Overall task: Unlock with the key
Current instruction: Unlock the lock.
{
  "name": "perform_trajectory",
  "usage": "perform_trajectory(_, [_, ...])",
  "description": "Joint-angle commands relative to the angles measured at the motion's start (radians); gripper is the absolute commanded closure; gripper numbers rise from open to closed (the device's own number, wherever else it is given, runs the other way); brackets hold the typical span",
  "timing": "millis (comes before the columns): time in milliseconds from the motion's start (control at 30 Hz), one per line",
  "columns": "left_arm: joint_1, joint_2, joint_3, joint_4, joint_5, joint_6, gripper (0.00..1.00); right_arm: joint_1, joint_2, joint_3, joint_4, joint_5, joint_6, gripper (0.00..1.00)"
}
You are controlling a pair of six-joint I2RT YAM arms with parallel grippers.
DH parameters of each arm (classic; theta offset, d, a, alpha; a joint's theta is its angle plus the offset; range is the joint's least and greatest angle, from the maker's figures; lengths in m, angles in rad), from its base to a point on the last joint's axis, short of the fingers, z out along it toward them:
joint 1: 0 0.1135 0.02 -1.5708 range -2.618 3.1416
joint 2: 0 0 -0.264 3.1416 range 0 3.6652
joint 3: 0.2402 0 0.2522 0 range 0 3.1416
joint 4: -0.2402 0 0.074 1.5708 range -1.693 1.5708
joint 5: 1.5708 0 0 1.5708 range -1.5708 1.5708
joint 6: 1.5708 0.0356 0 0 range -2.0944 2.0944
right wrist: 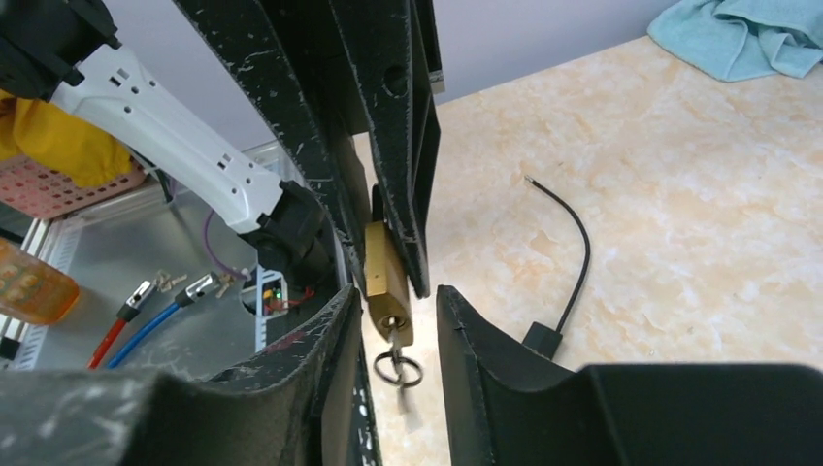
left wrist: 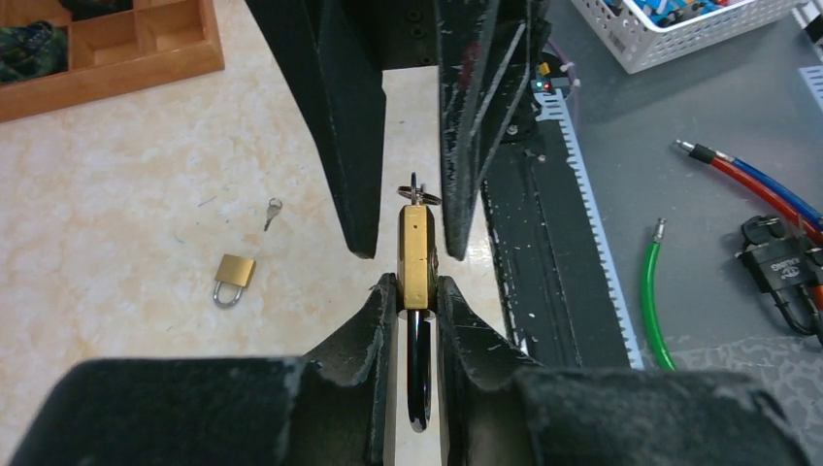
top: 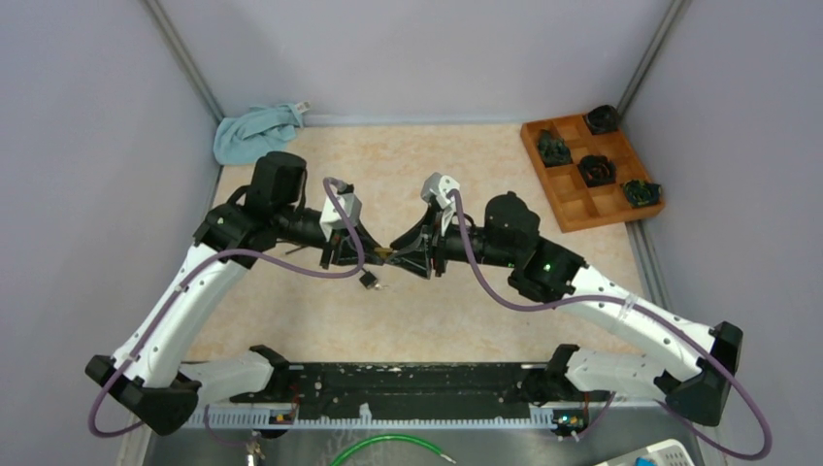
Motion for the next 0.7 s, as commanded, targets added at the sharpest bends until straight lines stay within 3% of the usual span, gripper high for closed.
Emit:
perform_trajectory(0, [-0.004,0.006,0.034,-0.011,0.1,-0.017,1.0,0.011,0.009,0.011,0.093,0.017,0.018,0.65])
perform_trajectory(100, [-0.003,0.009,0.041,-0.016,0.115,-0.017,1.0,0.013,0.013,-0.006,0.119,0.061,0.034,0.62])
perform_trajectory(233, [-0.004,0.008,0.049,-0.033,0.112,-0.007,1.0,0.013,0.018,-0.011,0.136,0.063,0.048,0.66])
perform_trajectory(400, [-0.004,0.007,0.05,-0.022,0.09,-0.009,1.0,0.021,0.027,-0.029,0.18,0.007,0.082,1.0])
perform_trajectory(433, [-0.004,0.009,0.049,-0.014,0.073,-0.018,0.93,0.021,0.03,-0.03,0.185,0.002,0.093,1.0])
perform_trajectory(533, [-0.003,0.009,0.046,0.033,-0.063,-0.048,0.53,0.021,0.031,-0.051,0.202,0.05,0.159,1.0])
perform_trajectory(633, [-0.003,-0.003,0.048,-0.007,-0.173,0.088,0.33,0.017,0.027,-0.054,0.169,0.104,0.19,1.0])
perform_trajectory(667, [-0.002,-0.014,0.039,-0.017,-0.197,0.126,0.31,0.01,0.024,-0.058,0.166,0.104,0.201,1.0])
